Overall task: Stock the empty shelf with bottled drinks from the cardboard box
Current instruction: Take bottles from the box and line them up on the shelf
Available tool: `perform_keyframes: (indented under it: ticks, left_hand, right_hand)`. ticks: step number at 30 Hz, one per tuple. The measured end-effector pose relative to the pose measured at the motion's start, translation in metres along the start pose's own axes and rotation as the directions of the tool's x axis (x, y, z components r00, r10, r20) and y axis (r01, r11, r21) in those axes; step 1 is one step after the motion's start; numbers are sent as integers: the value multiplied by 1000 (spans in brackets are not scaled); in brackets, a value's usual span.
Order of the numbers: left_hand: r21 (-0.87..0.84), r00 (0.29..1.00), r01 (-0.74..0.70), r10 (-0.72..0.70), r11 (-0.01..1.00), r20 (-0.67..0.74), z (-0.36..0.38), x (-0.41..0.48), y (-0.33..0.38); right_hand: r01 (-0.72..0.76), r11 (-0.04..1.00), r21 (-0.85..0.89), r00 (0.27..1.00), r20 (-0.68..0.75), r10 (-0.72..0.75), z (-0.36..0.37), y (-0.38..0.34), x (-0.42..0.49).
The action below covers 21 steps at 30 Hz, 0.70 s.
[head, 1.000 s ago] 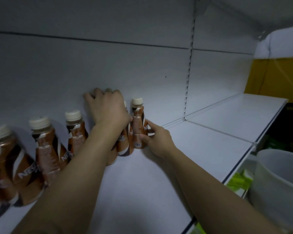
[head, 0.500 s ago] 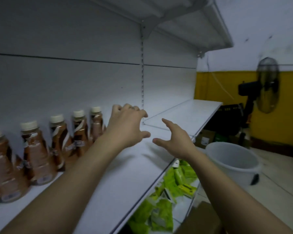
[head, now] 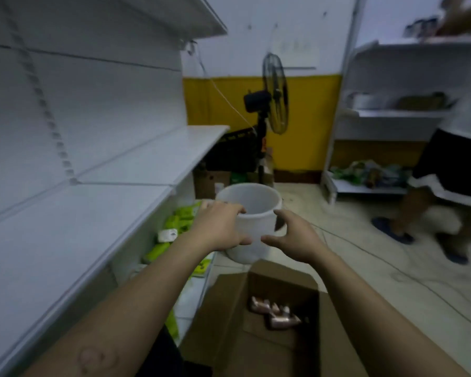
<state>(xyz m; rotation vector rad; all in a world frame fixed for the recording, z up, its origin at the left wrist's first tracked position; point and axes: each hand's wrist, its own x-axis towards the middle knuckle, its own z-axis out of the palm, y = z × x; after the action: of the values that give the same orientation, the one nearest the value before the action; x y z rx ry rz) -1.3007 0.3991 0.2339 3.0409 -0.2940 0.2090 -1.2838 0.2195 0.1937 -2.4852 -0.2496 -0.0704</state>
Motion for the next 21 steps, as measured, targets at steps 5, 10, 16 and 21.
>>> perform_keyframes:
  ticks: [5,10,16,21]
  left_hand:
    - [-123,980,36,-10,992,201,88,39,29]
    - [-189,907,124,-34,974,420,187,68,36]
    - [-243,755,279,-56,929,653,313,109,26]
    - [-244,682,348,-66,905,728,418,137,14]
  right_hand:
    - [-237,970,-50,961,134,241,36,90,7]
    - [-411,911,-36,845,359,396,98,160,19]
    - [-609,793,-13,660,547,516,190,232,37]
    - [-786,617,28,486,644,590,269,293,55]
